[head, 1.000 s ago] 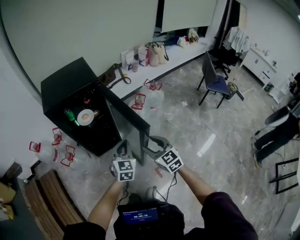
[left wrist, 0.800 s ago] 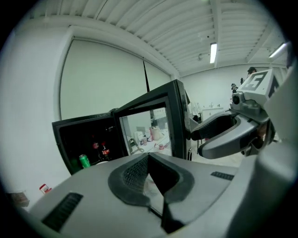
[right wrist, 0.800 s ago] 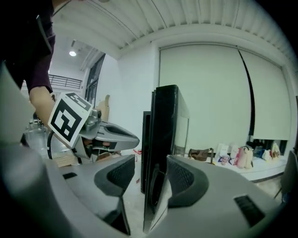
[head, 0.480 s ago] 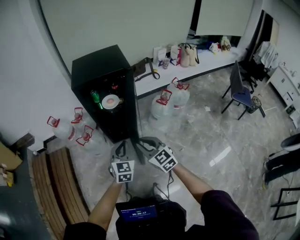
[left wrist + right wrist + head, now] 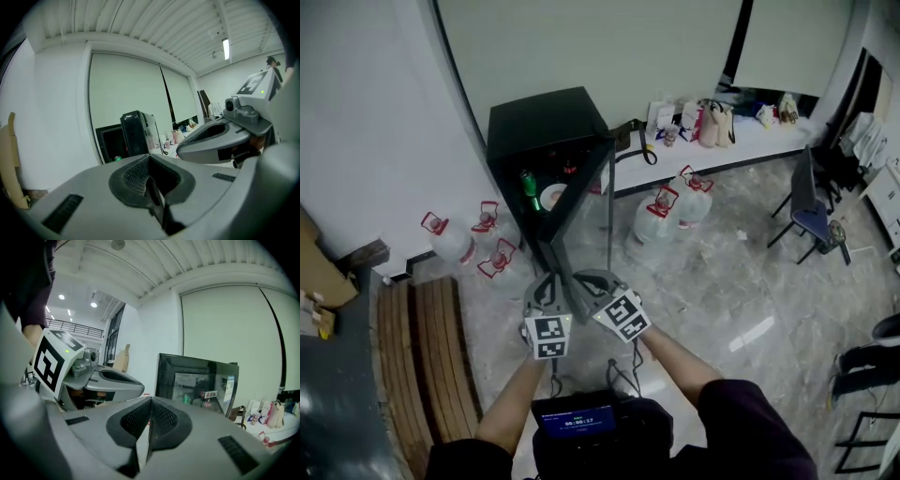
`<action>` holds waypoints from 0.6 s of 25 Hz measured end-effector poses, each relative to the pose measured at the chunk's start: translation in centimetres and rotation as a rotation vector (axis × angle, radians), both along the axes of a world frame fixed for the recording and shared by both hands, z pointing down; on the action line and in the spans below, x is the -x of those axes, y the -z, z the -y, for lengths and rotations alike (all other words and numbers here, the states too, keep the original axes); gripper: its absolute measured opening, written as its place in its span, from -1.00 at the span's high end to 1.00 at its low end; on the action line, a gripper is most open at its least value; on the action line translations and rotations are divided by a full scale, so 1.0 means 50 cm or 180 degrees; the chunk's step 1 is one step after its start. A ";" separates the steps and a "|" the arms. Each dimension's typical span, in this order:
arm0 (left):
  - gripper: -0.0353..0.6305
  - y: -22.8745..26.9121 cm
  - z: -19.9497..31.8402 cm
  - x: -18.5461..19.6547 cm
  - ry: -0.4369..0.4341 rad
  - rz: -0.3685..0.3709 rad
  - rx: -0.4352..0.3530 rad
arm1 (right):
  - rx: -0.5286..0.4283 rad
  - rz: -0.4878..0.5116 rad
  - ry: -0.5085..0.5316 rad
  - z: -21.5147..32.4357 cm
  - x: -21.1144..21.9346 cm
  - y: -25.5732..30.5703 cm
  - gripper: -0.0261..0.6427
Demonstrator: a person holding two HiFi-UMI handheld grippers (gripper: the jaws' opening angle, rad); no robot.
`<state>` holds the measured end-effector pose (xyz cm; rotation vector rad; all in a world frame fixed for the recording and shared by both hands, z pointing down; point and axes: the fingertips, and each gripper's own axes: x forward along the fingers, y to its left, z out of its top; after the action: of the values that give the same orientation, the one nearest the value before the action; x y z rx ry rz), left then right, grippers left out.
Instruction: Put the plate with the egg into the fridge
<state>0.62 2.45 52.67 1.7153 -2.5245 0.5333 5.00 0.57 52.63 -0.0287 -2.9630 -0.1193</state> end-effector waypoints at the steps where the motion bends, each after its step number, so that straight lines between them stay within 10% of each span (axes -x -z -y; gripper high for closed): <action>1: 0.87 0.003 -0.002 0.007 0.0012 0.0004 -0.0004 | -0.0005 0.0001 0.0011 -0.001 0.009 0.001 0.90; 15: 0.87 0.021 0.009 0.033 -0.0041 0.0014 -0.0104 | -0.0044 0.0191 -0.0111 0.016 0.044 0.045 0.89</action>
<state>-1.03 2.01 51.64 1.7441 -2.5411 0.5000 2.79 -0.25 50.37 0.0287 -3.0208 -0.1387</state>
